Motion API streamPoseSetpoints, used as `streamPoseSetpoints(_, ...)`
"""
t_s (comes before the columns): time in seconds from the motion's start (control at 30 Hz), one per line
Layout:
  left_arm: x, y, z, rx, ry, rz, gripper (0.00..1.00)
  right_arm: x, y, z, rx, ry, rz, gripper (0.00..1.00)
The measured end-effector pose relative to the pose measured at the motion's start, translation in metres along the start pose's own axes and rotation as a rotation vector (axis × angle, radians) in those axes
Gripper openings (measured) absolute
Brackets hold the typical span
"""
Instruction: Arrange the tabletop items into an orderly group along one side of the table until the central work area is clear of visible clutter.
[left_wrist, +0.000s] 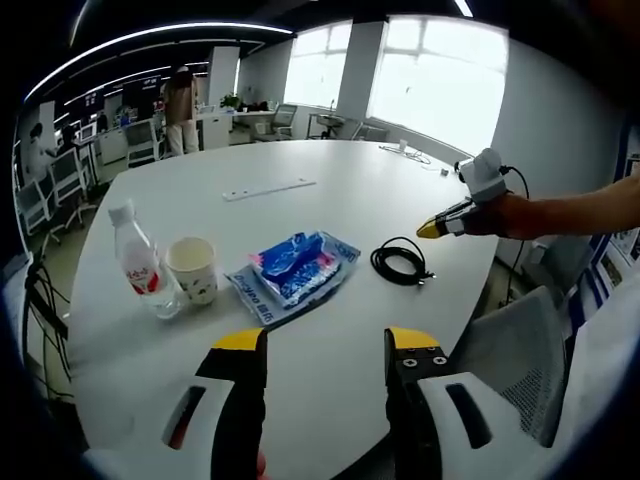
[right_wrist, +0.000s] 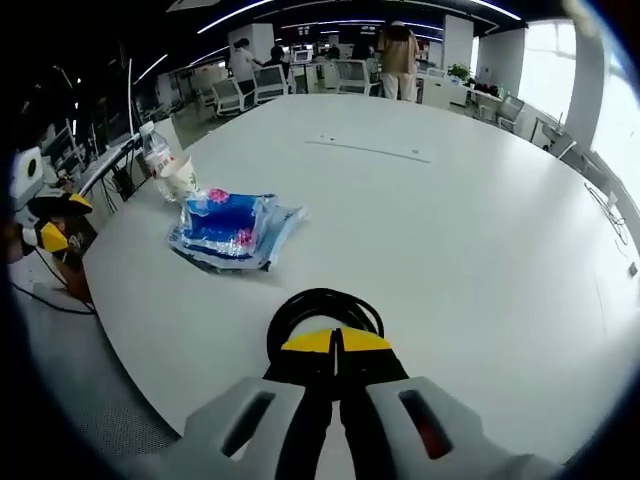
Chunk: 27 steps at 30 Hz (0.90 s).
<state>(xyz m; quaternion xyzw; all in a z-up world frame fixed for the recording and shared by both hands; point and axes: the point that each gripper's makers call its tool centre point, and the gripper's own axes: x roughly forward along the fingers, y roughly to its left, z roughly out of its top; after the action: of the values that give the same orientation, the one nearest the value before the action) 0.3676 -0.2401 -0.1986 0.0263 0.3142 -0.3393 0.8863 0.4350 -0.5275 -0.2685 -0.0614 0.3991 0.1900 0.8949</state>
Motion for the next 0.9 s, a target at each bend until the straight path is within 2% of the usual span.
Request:
streamPoseSetpoints(0.27, 0.000, -0.001, -0.001, 0.000, 0.002, 0.000, 0.47, 0.003, 0.005, 0.005, -0.011, -0.006, 0.016, 0.00)
streamPoseSetpoints(0.57, 0.000, 0.001, -0.003, -0.009, 0.003, 0.004, 0.47, 0.011, 0.012, 0.020, -0.037, -0.012, 0.041, 0.00)
streamPoseSetpoints(0.9, 0.000, 0.005, -0.005, -0.021, 0.005, 0.011, 0.47, 0.024, 0.029, 0.037, -0.067, -0.010, 0.088, 0.08)
